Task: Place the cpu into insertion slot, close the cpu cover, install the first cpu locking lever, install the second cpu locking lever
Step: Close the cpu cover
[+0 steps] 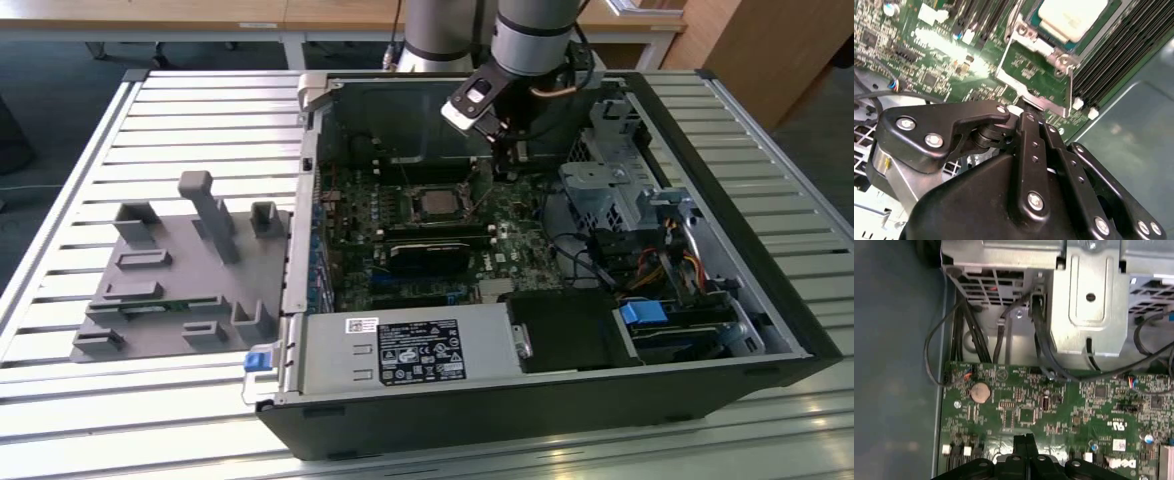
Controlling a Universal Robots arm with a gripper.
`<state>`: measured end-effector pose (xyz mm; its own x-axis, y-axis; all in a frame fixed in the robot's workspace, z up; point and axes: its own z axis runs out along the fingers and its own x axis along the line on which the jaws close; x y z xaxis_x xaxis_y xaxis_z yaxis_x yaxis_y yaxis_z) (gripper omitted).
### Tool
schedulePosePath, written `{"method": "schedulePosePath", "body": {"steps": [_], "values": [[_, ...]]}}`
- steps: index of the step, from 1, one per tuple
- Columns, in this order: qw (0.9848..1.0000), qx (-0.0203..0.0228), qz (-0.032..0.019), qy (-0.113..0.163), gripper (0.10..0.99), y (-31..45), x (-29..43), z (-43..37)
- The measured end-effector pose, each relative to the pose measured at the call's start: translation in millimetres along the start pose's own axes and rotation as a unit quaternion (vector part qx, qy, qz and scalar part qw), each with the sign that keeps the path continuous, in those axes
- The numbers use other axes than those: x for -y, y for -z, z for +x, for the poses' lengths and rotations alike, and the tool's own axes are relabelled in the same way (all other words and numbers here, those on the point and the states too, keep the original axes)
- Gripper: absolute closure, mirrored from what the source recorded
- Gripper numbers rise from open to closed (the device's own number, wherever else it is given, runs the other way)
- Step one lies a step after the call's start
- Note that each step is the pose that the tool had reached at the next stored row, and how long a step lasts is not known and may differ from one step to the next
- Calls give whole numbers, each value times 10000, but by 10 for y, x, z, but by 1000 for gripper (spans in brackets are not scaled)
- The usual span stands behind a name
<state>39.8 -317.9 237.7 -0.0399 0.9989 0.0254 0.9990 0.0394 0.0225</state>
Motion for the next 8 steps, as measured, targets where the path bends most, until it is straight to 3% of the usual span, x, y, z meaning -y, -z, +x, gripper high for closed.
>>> {"method": "schedulePosePath", "body": {"steps": [8], "values": [[10000,0,0,0,980,3,161,6]]}}
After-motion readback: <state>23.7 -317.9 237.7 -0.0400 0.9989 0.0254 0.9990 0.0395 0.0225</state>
